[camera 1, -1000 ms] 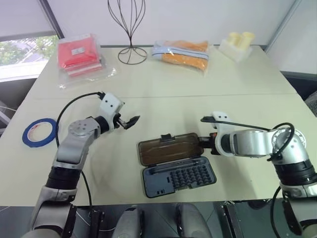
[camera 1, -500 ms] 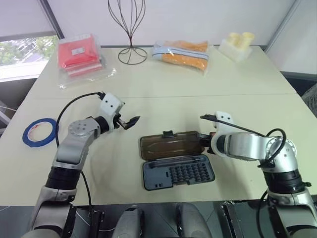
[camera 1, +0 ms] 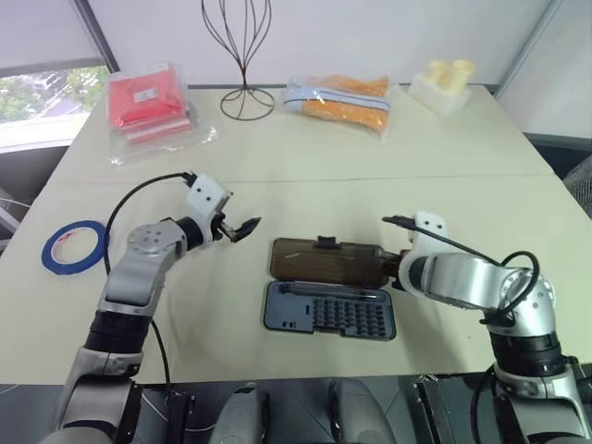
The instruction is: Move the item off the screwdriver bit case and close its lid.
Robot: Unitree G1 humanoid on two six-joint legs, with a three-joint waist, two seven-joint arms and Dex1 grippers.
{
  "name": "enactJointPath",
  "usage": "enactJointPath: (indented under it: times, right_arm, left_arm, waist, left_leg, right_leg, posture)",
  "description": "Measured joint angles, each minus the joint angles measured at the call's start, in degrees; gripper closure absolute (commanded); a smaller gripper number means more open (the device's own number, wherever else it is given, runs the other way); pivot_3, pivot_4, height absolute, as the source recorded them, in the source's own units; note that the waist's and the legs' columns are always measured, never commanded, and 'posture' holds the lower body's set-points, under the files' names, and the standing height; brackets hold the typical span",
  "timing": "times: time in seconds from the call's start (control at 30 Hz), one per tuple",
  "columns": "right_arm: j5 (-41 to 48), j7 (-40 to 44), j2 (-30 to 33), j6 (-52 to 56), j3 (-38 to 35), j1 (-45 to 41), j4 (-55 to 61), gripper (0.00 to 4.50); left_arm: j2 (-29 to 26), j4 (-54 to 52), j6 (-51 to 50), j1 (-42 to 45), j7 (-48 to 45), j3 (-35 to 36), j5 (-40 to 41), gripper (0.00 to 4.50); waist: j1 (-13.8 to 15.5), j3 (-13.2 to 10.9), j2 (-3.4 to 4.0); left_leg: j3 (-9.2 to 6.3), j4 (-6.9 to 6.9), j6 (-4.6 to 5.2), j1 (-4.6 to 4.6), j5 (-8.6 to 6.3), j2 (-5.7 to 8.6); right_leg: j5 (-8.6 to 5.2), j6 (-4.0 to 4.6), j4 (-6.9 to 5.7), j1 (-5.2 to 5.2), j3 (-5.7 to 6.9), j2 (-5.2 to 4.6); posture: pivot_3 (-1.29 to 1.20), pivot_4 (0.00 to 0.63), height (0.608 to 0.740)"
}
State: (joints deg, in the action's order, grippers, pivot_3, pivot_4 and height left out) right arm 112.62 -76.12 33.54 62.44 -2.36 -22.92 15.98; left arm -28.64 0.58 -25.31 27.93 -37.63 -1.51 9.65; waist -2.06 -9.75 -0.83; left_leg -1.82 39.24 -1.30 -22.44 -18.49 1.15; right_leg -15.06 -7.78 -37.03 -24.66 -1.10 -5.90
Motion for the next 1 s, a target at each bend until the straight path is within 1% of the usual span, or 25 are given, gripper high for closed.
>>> enactJointPath:
  times: [0.43,0.6,0.8,1.0]
  right_arm:
    - [-0.06,21.41,14.67,5.88,4.82,-0.43,-2.45,4.47]
    - [-0.07,26.85,18.55,7.17,6.43,-1.09,-3.95,4.47]
    - [-0.05,27.82,19.29,7.20,6.88,-1.21,-4.11,4.47]
    - [0.15,24.31,17.32,5.61,6.23,-0.79,-3.78,4.47]
  left_arm:
    - [-0.01,0.01,0.08,-0.02,-0.17,0.00,-0.43,0.00]
    - [-0.01,0.01,0.08,-0.02,-0.33,0.00,-0.44,0.00]
    - [-0.01,0.01,0.08,-0.04,-0.61,0.00,-0.46,0.00]
    - [0.03,0.01,0.37,-0.04,-0.68,-0.02,-0.54,0.00]
  waist:
    - [0.22,0.00,0.00]
    - [0.89,0.00,-0.01]
    - [1.28,-0.01,-0.01]
    - [1.25,0.00,-0.02]
  left_leg:
    - [0.01,0.00,0.02,0.00,-0.01,0.00]
    - [0.02,0.01,0.02,0.00,-0.01,-0.01]
    - [0.02,0.02,0.02,0.00,-0.01,-0.01]
    - [0.02,0.03,0.02,0.00,-0.01,-0.01]
  right_leg:
    - [0.00,0.00,0.05,0.01,0.00,0.00]
    - [0.00,0.00,0.08,0.01,0.00,0.00]
    - [0.00,0.00,0.08,0.01,-0.01,-0.01]
    - [0.00,0.00,0.09,0.01,0.00,-0.01]
  posture:
    - [0.00,0.150,0.740]
    - [0.00,0.150,0.740]
    - [0.00,0.150,0.740]
    - [0.00,0.150,0.740]
